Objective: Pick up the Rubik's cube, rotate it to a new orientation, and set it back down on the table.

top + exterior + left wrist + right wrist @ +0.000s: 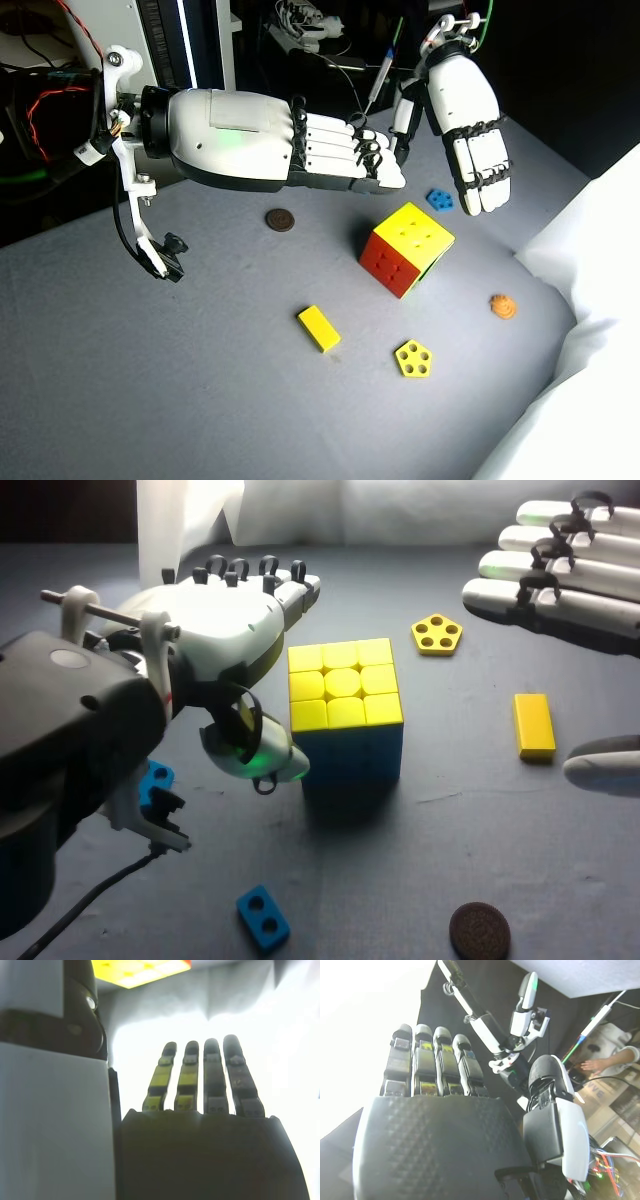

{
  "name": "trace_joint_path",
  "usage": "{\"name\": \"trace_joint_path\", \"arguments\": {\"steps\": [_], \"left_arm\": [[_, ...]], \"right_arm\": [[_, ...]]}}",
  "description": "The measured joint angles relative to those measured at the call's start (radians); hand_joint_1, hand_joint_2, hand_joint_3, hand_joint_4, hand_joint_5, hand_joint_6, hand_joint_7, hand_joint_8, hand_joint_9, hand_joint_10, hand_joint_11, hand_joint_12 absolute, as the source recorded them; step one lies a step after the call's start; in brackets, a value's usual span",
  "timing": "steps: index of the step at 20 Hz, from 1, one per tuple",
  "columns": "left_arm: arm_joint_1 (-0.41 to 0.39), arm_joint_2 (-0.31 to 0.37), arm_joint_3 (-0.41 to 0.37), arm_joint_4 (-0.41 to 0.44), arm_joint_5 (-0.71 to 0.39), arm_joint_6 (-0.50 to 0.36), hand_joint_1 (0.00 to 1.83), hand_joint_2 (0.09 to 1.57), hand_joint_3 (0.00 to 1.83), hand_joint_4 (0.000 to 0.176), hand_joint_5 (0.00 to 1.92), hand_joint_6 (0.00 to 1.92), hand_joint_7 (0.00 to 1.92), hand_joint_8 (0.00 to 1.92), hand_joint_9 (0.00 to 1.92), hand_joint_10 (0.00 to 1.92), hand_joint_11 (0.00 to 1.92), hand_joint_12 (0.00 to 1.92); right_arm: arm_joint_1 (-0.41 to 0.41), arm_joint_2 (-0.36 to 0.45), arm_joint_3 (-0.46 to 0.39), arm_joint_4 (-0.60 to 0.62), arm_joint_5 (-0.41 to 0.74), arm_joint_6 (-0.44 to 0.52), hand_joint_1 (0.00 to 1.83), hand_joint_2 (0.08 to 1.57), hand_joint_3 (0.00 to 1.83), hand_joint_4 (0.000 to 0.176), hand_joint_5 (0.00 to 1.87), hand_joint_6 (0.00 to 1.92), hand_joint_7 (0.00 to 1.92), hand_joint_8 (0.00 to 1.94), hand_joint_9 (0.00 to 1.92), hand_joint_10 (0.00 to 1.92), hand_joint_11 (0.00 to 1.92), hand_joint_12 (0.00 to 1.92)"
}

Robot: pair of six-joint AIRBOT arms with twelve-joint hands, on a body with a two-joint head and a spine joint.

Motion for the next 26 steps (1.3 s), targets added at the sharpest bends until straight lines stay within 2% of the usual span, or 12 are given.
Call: {"name": "trace_joint_path", "arguments": {"steps": [2,5,6,7,8,13,17,22,26], "left_arm": [[0.0,-0.023,0.019,-0.019,-0.008,0.0,0.97,1.01,0.01,0.0,0.0,0.0,0.0,0.0,0.0,0.0,0.0,0.15],[0.0,-0.046,0.038,-0.03,-0.018,0.0,0.94,1.01,0.01,0.0,0.0,0.0,0.0,0.0,0.0,0.0,0.0,0.19],[0.0,-0.053,0.043,-0.035,-0.02,0.0,0.98,0.99,0.0,0.0,0.0,0.0,0.0,0.0,0.0,0.0,0.0,0.15],[0.002,-0.063,0.047,-0.045,-0.027,0.0,1.01,0.97,0.0,0.0,0.0,0.0,0.0,0.0,0.0,0.0,0.0,0.03],[0.002,-0.07,0.052,-0.051,-0.026,0.001,1.02,0.96,0.0,0.0,0.0,0.0,0.0,0.0,0.0,0.0,0.0,0.0],[0.023,-0.106,0.069,-0.068,-0.042,0.003,0.92,1.0,0.01,0.0,0.0,0.0,0.0,0.0,0.0,0.0,0.0,0.0],[0.038,-0.138,0.087,-0.064,-0.044,0.002,0.98,0.94,0.0,0.0,0.0,0.0,0.0,0.0,0.0,0.0,0.0,0.0],[0.049,-0.176,0.121,-0.048,-0.04,0.002,0.98,0.95,0.0,0.0,0.0,0.0,0.0,0.0,0.0,0.0,0.0,0.0],[0.049,-0.206,0.16,-0.044,-0.042,0.003,1.05,0.94,0.0,0.0,0.0,0.0,0.0,0.0,0.0,0.0,0.0,0.0]], "right_arm": [[0.0,0.0,0.0,0.001,0.007,0.0,0.0,1.23,0.01,0.0,0.04,0.02,0.1,0.03,0.07,0.03,0.0,0.0],[0.0,0.0,0.0,0.0,0.007,0.0,0.0,1.23,0.01,0.0,0.05,0.02,0.09,0.02,0.07,0.03,0.0,0.0],[0.0,0.0,0.0,0.001,0.007,0.0,0.0,1.23,0.01,0.0,0.06,0.02,0.1,0.03,0.08,0.03,0.0,0.0],[-0.001,0.0,0.0,0.0,0.008,0.0,0.0,1.23,0.01,0.0,0.05,0.02,0.09,0.02,0.09,0.03,0.0,0.0],[-0.005,0.0,0.0,0.001,0.008,-0.001,0.0,1.24,0.01,0.0,0.03,0.01,0.06,0.01,0.06,0.02,0.0,0.0],[-0.007,0.0,0.0,0.001,0.006,-0.001,0.0,1.24,0.01,0.0,0.0,0.0,0.03,0.0,0.05,0.01,0.0,0.0],[-0.007,-0.002,0.0,0.0,0.005,-0.001,0.0,1.26,0.02,0.0,0.0,0.0,0.02,0.0,0.04,0.01,0.0,0.0],[-0.014,-0.002,0.0,0.001,0.006,-0.001,0.0,1.26,0.01,0.0,0.01,0.0,0.04,0.01,0.04,0.01,0.0,0.0],[-0.014,-0.002,0.0,0.001,0.004,-0.001,0.0,1.26,0.01,0.0,0.01,0.0,0.04,0.01,0.04,0.01,0.0,0.0]]}}
